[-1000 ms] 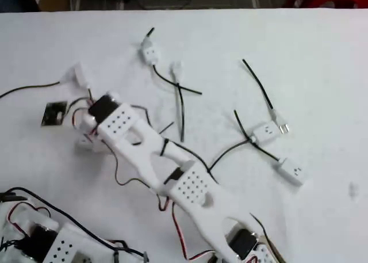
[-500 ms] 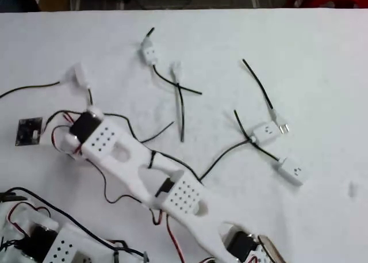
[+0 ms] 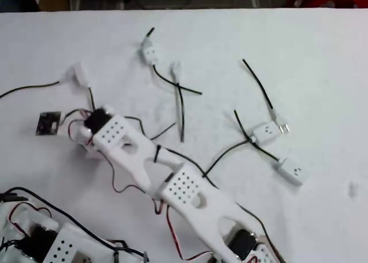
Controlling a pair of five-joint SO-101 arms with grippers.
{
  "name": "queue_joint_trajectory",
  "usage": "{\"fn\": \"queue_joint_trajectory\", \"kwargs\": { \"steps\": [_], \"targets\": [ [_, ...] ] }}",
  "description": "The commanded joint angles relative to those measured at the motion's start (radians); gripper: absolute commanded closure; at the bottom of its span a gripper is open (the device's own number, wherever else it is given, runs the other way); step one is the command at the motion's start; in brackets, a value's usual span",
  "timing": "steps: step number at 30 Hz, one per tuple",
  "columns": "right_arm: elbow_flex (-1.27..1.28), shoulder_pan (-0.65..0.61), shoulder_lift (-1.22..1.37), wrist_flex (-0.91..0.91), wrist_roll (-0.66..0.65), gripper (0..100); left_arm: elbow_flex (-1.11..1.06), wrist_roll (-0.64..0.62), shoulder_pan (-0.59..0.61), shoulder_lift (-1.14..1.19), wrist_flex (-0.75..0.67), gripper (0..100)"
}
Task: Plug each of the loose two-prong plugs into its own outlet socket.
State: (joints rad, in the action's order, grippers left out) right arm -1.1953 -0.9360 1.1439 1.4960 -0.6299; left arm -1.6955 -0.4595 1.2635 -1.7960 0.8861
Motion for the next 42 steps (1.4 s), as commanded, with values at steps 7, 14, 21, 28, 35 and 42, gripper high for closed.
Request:
{"fn": "queue_joint_trajectory", "kwargs": {
  "steps": [7,14,21,28,35,42],
  "targets": [
    [-0.118,0.148,-0.077,0.14,0.129,95.8,0.002,-0.009,0.013,-0.008,0.006,97],
    [-0.189,0.318,-0.197,0.226,0.451,96.0,0.002,-0.009,0.013,-0.008,0.006,97],
    [0.02,0.527,-0.352,0.226,0.755,96.1,0.002,-0.009,0.013,-0.008,0.008,97],
    [0.29,0.527,-0.484,0.22,1.249,95.7,0.002,-0.009,0.012,-0.008,0.021,97],
    [0.419,0.409,-0.435,0.185,1.695,95.7,0.002,-0.008,0.01,-0.008,0.034,97],
    [0.405,0.251,-0.202,-0.019,1.768,94.2,0.002,-0.008,0.01,-0.008,0.034,97]
  ]
}}
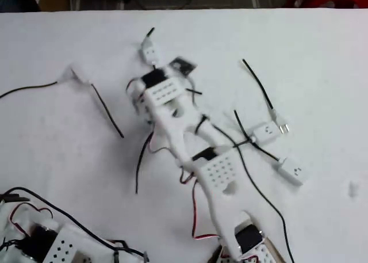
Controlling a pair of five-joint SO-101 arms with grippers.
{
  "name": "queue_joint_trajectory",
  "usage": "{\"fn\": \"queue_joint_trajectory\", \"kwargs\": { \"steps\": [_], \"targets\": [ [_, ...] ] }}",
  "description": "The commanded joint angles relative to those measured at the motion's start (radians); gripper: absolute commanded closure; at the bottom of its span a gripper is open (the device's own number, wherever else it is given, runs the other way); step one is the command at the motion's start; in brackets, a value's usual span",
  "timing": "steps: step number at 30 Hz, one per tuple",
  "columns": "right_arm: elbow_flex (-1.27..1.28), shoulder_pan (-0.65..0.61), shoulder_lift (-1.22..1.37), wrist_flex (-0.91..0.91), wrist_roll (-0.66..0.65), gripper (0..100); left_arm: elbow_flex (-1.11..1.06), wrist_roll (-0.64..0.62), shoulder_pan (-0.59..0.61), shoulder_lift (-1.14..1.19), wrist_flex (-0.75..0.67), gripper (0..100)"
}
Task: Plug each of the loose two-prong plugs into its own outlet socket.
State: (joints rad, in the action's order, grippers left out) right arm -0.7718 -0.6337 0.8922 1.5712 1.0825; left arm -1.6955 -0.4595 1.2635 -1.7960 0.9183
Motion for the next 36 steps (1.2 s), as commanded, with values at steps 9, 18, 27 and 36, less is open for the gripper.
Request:
{"fn": "queue_joint_trajectory", "kwargs": {
  "steps": [9,18,27,36],
  "targets": [
    [-0.377,-0.004,0.104,0.104,-0.002,68.7,0.002,-0.006,0.008,-0.008,-0.003,97],
    [-0.75,0.116,-0.096,0.148,-0.414,68.3,0.002,0.344,-0.16,-0.008,0.0,97],
    [-0.769,0.415,-0.36,0.15,-0.635,68.3,0.046,0.433,-0.383,-0.008,0.018,97],
    [-0.568,0.829,-0.381,0.154,-0.839,68.3,0.163,0.578,-0.995,-0.002,0.028,97]
  ]
}}
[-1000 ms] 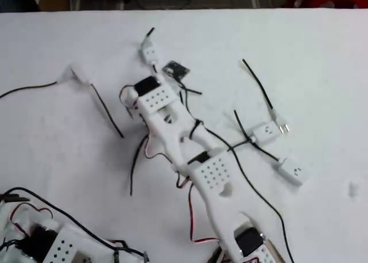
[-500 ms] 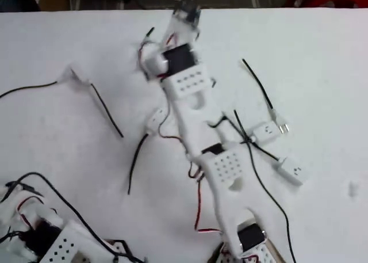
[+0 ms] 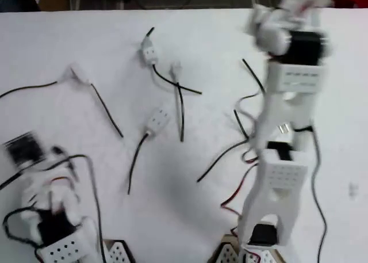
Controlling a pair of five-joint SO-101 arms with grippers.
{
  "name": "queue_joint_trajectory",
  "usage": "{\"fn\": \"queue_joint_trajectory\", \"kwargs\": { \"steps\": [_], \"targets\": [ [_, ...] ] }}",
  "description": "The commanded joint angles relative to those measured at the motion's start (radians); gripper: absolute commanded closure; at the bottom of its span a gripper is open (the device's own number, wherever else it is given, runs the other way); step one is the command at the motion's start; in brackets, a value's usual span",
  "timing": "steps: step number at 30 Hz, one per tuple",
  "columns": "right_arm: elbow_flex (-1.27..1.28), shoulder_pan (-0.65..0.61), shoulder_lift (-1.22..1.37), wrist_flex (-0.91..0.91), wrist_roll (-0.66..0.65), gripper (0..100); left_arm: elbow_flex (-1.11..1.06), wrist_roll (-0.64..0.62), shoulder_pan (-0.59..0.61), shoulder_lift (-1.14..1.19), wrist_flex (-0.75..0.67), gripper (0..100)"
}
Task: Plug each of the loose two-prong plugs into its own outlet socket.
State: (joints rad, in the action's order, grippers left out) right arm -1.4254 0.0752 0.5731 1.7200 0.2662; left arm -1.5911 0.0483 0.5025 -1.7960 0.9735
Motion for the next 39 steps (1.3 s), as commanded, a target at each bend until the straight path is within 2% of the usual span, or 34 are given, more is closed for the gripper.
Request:
{"fn": "queue_joint_trajectory", "kwargs": {
  "steps": [1,5,8,11,15,18,23,26,31,35,39],
  "targets": [
    [0.141,0.157,-0.064,0.005,-0.028,68.3,0.06,0.074,-0.298,-0.002,-0.049,97],
    [0.419,0.285,-0.077,0.004,-0.032,68.3,0.101,0.063,-0.487,-0.001,-0.1,97],
    [0.637,0.344,-0.082,0.002,-0.029,68.3,0.14,0.061,-0.568,0.013,-0.101,97],
    [0.824,0.375,-0.076,-0.001,-0.023,68.3,0.201,0.058,-0.616,0.139,-0.12,97],
    [0.985,0.361,-0.076,-0.008,-0.031,68.3,0.408,0.025,-0.63,0.509,-0.163,97],
    [1.062,0.344,-0.074,-0.01,-0.032,68.3,0.667,-0.005,-0.656,0.834,-0.054,97],
    [1.224,0.308,-0.074,-0.09,-0.032,68.3,1.037,0.002,-0.796,1.26,0.127,97],
    [1.3,0.283,-0.074,-0.134,-0.026,68.3,1.186,0.003,-0.858,1.412,0.143,97],
    [1.438,0.242,-0.074,-0.285,-0.023,68.3,1.304,0.005,-0.918,1.573,0.121,97],
    [1.508,0.219,-0.085,-0.361,-0.021,68.3,1.35,0.005,-0.915,1.701,0.046,97],
    [1.508,0.189,-0.085,-0.366,-0.021,68.3,1.498,0.023,-0.889,1.893,0.12,97]
  ]
}}
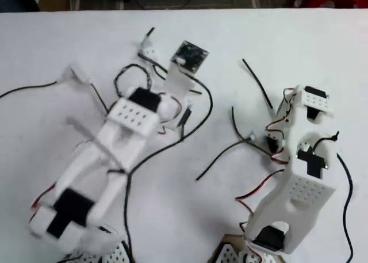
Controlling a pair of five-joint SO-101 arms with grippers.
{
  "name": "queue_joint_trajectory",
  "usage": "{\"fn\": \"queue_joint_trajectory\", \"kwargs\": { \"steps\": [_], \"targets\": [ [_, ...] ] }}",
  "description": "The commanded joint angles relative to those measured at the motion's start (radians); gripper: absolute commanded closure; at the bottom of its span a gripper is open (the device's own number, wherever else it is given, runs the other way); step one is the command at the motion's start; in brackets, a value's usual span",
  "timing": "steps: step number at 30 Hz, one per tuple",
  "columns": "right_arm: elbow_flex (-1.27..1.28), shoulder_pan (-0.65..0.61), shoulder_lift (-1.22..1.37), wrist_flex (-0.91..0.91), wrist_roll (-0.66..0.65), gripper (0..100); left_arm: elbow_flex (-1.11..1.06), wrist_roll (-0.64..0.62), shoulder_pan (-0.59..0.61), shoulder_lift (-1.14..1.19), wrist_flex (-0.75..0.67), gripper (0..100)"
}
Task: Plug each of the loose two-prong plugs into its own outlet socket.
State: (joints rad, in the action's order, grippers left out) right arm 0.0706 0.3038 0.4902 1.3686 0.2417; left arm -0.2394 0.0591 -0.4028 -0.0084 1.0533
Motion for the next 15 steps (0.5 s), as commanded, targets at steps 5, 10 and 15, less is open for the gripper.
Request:
{"fn": "queue_joint_trajectory", "kwargs": {
  "steps": [5,10,15],
  "targets": [
    [0.012,-0.058,-0.002,-0.015,0.003,68.3,0.543,0.098,0.076,0.332,0.371,97],
    [0.012,-0.059,-0.001,-0.015,0.003,68.3,0.91,0.121,0.077,0.503,0.615,97],
    [0.012,-0.059,0.002,-0.015,0.003,68.3,1.103,0.127,0.087,0.674,0.727,97]
  ]
}}
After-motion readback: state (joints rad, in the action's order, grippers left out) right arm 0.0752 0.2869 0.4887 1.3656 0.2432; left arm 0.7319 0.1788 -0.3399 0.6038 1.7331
